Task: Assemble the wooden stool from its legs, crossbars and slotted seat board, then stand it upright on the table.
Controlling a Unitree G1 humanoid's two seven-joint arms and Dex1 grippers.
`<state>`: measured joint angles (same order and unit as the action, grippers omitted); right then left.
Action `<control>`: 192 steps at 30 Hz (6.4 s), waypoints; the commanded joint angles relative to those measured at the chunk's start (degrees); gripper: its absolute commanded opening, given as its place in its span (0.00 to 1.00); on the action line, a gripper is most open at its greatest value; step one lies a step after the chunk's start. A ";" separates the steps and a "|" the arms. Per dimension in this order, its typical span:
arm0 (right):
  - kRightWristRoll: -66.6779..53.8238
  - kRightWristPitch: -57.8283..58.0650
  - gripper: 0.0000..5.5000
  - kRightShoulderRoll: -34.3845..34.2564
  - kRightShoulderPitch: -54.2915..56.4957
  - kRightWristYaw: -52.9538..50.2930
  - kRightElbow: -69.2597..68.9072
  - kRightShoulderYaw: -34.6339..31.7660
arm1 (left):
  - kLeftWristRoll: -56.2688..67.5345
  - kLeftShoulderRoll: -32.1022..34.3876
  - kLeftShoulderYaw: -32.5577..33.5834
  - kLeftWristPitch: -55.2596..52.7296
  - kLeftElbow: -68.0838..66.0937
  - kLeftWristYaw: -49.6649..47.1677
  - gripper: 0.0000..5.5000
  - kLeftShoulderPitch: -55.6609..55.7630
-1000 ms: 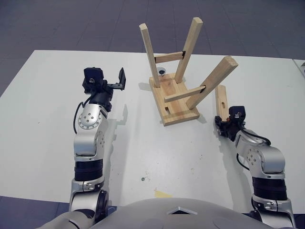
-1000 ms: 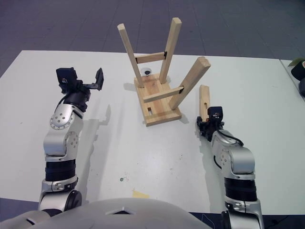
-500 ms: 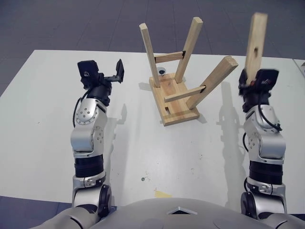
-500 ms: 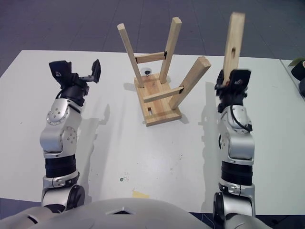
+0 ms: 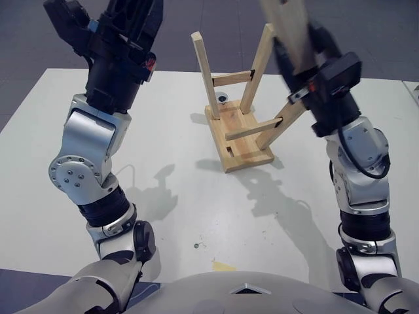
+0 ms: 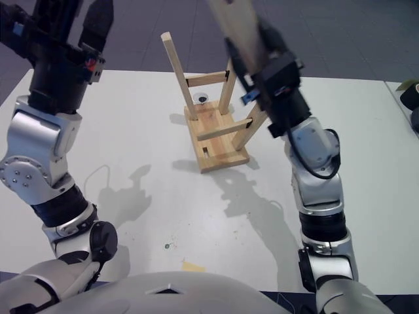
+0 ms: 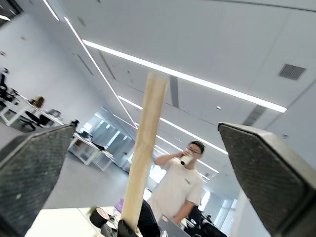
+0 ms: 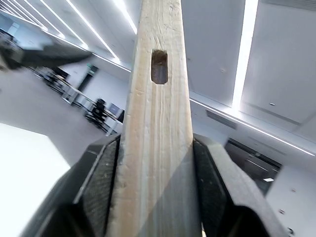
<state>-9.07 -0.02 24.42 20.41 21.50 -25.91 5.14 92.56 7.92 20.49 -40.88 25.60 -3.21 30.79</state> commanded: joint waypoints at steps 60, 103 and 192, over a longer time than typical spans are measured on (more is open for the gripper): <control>-13.10 25.42 0.98 1.76 11.95 -12.75 24.18 -21.14 | -43.49 20.53 -3.24 15.15 -3.00 1.78 0.19 3.59; -32.36 36.01 0.89 17.12 -2.49 36.66 7.88 -9.64 | -60.26 14.13 -9.28 12.16 -7.41 14.42 0.19 -7.21; -16.86 9.13 0.40 -2.54 -30.53 14.60 5.66 6.42 | -76.42 21.14 -27.66 17.46 -8.02 37.15 0.19 -19.39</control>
<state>-28.90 4.54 20.88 -7.06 36.32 -24.48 9.24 15.95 29.93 -4.28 -21.23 20.38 31.73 13.36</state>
